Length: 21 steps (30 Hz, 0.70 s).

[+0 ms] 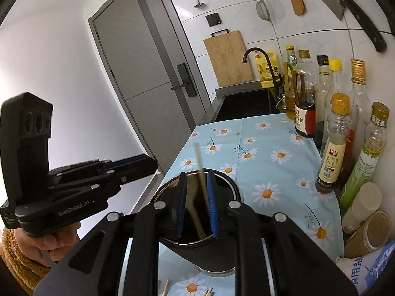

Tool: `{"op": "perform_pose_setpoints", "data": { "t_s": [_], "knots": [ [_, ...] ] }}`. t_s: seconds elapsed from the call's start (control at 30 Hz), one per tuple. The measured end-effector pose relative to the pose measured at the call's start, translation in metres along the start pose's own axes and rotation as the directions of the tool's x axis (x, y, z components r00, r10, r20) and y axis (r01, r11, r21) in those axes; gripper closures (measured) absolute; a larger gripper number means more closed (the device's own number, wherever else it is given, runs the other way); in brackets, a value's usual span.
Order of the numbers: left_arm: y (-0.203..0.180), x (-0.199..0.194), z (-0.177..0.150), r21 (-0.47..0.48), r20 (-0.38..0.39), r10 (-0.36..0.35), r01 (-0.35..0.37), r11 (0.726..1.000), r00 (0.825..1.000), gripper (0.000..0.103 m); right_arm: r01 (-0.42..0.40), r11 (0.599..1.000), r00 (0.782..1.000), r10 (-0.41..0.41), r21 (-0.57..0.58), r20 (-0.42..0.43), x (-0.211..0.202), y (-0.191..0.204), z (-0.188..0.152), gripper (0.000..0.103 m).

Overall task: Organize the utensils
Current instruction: 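Open the right tool to drop the chopstick while the left tool releases the spoon into the cup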

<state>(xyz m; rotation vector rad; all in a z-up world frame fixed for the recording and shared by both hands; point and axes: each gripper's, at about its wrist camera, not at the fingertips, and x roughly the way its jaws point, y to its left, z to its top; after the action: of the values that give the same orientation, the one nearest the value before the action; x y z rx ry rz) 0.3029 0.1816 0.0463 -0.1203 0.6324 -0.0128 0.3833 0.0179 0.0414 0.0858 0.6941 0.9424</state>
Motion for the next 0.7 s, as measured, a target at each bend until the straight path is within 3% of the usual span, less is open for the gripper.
{"op": "perform_pose_setpoints", "data": {
  "t_s": [0.37,0.7],
  "knots": [
    [-0.002,-0.018,-0.002,-0.013,0.017,0.0,0.0,1.0,1.0,0.091,-0.002,1.0,1.0,0.002,-0.005,0.016,-0.022,0.006,0.002,0.085],
    [-0.001,-0.057,-0.025,-0.062,0.018,-0.039,0.041,0.997,0.999,0.091,-0.05,0.998,0.998,0.049,-0.042,-0.043,-0.045,0.022,-0.003,0.085]
  ]
}}
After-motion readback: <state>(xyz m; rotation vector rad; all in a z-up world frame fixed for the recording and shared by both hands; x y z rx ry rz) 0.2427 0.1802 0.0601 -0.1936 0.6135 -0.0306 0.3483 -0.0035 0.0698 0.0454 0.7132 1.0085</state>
